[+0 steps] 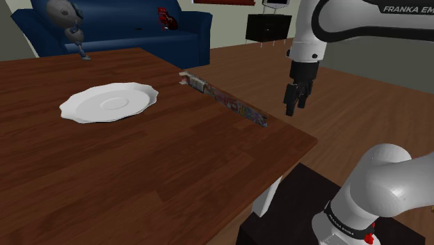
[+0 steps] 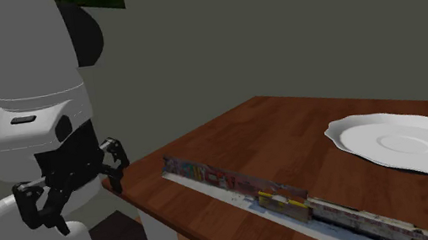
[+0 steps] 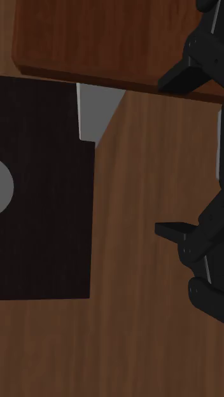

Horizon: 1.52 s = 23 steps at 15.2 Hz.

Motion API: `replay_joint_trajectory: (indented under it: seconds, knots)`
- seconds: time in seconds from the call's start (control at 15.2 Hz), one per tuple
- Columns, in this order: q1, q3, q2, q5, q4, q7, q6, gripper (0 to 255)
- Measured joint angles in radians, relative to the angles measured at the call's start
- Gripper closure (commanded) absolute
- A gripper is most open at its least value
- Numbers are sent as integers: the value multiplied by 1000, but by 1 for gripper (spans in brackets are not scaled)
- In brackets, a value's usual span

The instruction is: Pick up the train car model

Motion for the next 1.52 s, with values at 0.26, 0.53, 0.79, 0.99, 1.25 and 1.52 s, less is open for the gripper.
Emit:
replay_joint_trajectory:
  seconds: [0.26,0.53,0.79,0.99,1.25,1.52]
  knots:
    - [7,27,65,16,48,32,32,0]
    - [15,73,187,36,144,90,88,0]
    - [23,121,298,45,244,154,128,0]
    - [26,154,408,39,355,204,149,0]
    - [33,197,547,18,508,274,162,0]
    - [45,232,689,-20,683,343,153,0]
